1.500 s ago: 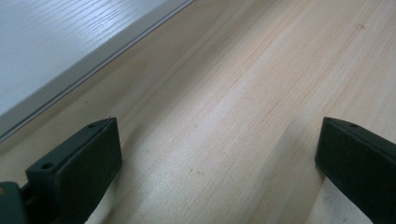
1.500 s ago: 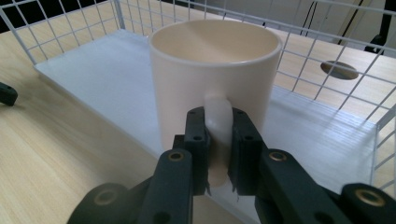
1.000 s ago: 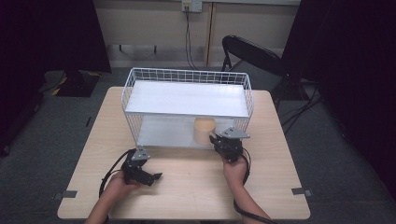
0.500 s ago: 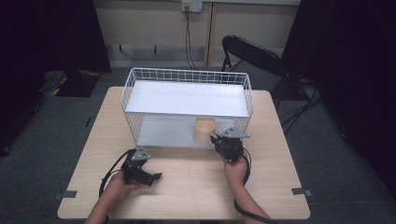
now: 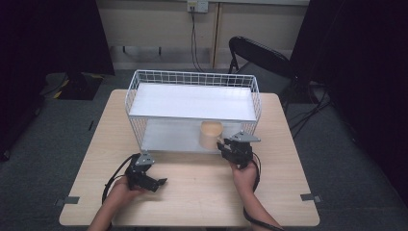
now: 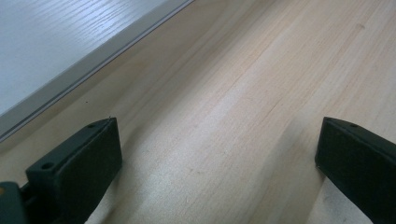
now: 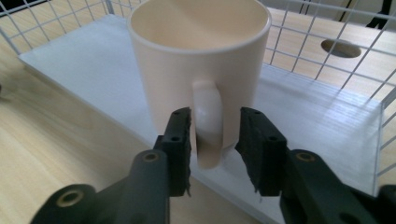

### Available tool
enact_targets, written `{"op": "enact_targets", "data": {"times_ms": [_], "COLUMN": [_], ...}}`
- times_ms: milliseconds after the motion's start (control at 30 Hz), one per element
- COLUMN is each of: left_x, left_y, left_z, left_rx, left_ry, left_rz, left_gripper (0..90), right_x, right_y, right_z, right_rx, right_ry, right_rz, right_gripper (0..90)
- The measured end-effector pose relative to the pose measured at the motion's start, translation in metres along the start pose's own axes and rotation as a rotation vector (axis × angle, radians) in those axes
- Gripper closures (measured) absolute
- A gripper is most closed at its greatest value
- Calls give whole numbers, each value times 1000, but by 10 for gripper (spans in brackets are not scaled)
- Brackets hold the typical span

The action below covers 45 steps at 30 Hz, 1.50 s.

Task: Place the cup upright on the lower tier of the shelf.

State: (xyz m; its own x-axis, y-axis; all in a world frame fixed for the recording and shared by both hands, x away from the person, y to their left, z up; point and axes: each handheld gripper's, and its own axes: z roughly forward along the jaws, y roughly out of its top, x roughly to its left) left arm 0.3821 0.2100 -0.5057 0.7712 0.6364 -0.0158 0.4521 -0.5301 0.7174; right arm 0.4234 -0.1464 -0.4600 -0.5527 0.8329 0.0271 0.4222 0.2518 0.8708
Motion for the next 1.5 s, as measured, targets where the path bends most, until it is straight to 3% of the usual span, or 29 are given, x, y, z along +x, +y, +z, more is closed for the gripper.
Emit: {"op": "enact_targets", "data": {"times_ms": [300,533,833,1167,1500], "left_x": [0,0,0,0,0], "left_y": [0,0,0,0,0], "left_z": [0,0,0,0,0], "left_rx": [0,0,0,0,0], "left_ry": [0,0,0,0,0], "left_rz": [1,0,0,-1,0], "left_gripper": [0,0,0,0,0], "right_x": [-1,1,0,5,14], "right_y": [0,1,1,9,15], "right_z": [-16,-28,-22,-13,-3], "right_rx": [-15,-31,-2,-4,-13], "right_ry": [29,36,39,33,-8], "right_rz": [-3,-19,-25,-34,-63], "right_gripper": [571,718,812,824,825]}}
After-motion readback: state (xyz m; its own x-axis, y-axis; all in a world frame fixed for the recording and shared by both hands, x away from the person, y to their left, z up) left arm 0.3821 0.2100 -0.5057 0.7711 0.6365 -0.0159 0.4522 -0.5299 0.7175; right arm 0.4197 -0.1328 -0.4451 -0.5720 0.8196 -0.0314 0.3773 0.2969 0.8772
